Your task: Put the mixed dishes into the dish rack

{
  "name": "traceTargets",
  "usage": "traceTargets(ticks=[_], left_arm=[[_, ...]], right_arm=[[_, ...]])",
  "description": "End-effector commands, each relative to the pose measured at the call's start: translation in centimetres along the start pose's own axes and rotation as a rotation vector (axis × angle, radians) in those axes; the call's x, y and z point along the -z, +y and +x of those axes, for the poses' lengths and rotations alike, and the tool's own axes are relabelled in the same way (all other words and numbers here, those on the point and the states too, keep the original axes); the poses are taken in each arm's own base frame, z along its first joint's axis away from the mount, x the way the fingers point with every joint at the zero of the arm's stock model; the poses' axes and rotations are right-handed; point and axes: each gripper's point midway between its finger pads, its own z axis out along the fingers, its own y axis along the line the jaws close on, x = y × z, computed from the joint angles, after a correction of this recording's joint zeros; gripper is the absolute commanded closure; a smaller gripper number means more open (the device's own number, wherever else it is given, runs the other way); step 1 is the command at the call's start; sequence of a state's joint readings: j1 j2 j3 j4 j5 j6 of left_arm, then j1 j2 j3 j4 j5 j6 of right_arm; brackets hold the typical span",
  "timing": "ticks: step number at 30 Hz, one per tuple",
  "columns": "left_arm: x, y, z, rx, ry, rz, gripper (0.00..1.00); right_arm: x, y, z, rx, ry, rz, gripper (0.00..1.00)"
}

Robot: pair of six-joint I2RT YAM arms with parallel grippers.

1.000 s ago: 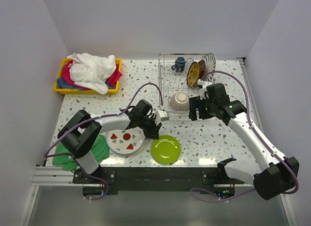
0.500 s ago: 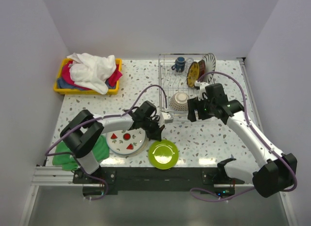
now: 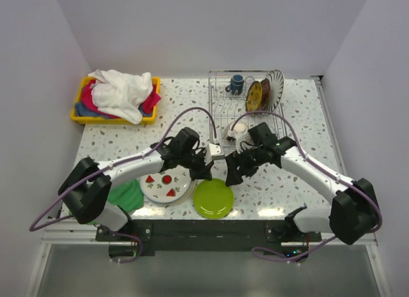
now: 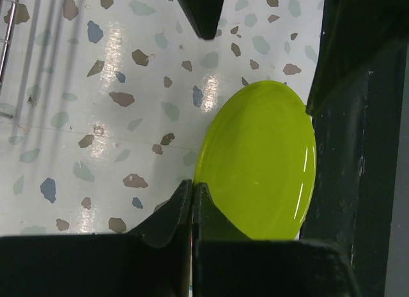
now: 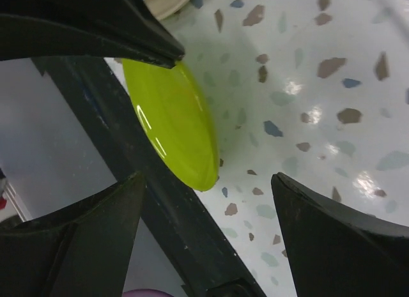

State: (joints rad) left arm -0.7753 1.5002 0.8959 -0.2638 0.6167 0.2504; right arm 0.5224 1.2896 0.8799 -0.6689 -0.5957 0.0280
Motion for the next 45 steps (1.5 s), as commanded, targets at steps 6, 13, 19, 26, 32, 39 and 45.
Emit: traceTargets(ticks=[6, 13, 19, 26, 32, 39, 45], left_arm=[[2.2, -1.0, -3.6, -0.073, -0.108, -0.003, 1.0], [3.5, 0.1, -3.7, -0.046, -0.135, -0.05, 1.0], [7.1, 5.0, -5.6, 0.105, -0.22, -0.271, 0.71], [16.5, 6.2, -13.5, -0.047, -0.41, -0.492, 0.55], [18.8, 6.8, -11.5, -0.096, -0.421, -0.664, 0.51], [18.5, 7.3, -8.4, -0.051, -0.379, -0.694, 0.51], [18.9, 8.2, -7.0, -0.017, -0.365, -0.723, 0.51]], right_arm=[[-4.4, 1.7, -1.7, 0.11, 0.011, -0.139, 0.16], [-5.0, 2.4, -3.2, 0.117, 0.018, -0.185, 0.64], [-2.7, 2.0, -3.0, 0.129, 0.045, -0.082, 1.0], [3.0, 0.4, -9.9, 0.173, -0.107, 0.216, 1.0], [13.3, -4.0, -22.3, -0.071, -0.57, 0.727, 1.0], [18.2, -9.5, -28.8, -0.132, -0.703, 1.115, 1.0], [19.7, -13.2, -30.1, -0.193, -0.691, 1.279, 1.0]])
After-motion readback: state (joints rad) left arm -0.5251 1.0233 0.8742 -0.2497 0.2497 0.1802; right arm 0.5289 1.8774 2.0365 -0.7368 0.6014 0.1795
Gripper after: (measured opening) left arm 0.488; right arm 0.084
